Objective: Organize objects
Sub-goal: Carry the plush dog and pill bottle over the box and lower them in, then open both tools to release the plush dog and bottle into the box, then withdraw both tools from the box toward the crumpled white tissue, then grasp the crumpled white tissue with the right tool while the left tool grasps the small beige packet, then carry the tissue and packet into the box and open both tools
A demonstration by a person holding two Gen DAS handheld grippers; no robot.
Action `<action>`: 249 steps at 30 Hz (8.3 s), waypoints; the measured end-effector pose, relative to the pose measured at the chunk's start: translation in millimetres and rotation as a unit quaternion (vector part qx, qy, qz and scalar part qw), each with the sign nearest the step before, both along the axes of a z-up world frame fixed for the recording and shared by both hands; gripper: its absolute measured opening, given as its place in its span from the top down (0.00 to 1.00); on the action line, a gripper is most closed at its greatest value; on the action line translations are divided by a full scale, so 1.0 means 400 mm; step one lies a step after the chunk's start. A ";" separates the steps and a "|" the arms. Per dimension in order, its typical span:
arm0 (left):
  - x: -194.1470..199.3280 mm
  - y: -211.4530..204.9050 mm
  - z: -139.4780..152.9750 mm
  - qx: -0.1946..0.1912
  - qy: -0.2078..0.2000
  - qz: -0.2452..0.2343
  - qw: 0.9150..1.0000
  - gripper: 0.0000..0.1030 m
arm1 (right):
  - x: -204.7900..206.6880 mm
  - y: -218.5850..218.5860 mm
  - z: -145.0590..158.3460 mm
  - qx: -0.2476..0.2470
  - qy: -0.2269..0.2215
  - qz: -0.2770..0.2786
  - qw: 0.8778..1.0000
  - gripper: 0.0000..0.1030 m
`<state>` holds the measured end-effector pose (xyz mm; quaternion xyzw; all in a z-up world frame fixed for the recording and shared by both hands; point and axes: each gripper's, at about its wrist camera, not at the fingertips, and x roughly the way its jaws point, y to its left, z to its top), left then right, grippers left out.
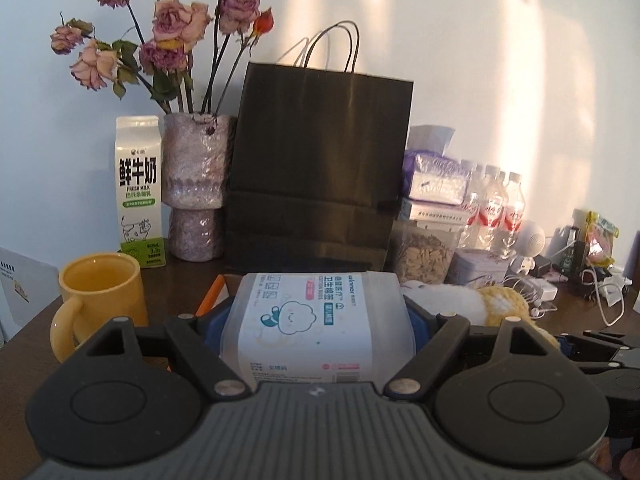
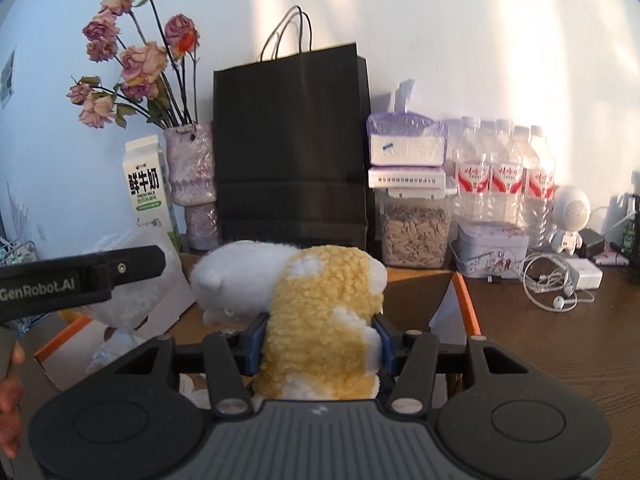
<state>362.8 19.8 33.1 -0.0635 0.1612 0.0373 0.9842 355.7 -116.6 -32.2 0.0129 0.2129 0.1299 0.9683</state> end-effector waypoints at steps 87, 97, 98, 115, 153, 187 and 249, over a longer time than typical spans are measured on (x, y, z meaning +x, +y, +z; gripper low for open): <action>-0.514 0.183 -0.095 -0.017 0.082 0.023 0.996 0.00 | -0.379 0.223 -0.105 -0.123 0.014 0.108 0.986 0.00; -0.513 0.185 -0.108 -0.021 0.088 0.018 0.996 0.00 | -0.331 0.283 -0.130 -0.173 0.028 0.109 0.978 0.04; -0.512 0.185 -0.108 -0.021 0.088 0.018 0.996 0.00 | -0.326 0.285 -0.133 -0.176 0.035 0.110 0.978 0.06; -0.508 0.173 -0.124 -0.019 0.100 0.016 0.995 0.00 | -0.333 0.267 -0.121 -0.154 0.010 0.124 0.980 0.48; -0.377 -0.022 -0.143 0.031 0.137 -0.046 0.989 0.00 | -0.404 0.050 -0.062 0.022 -0.014 0.131 0.991 0.89; -0.279 -0.161 -0.125 0.080 0.115 -0.130 0.982 0.68 | -0.409 -0.071 -0.065 0.047 -0.020 0.110 0.993 0.89; 0.003 0.059 0.008 0.000 0.020 0.002 1.000 0.00 | -0.001 0.021 0.043 0.016 -0.048 0.022 0.998 0.00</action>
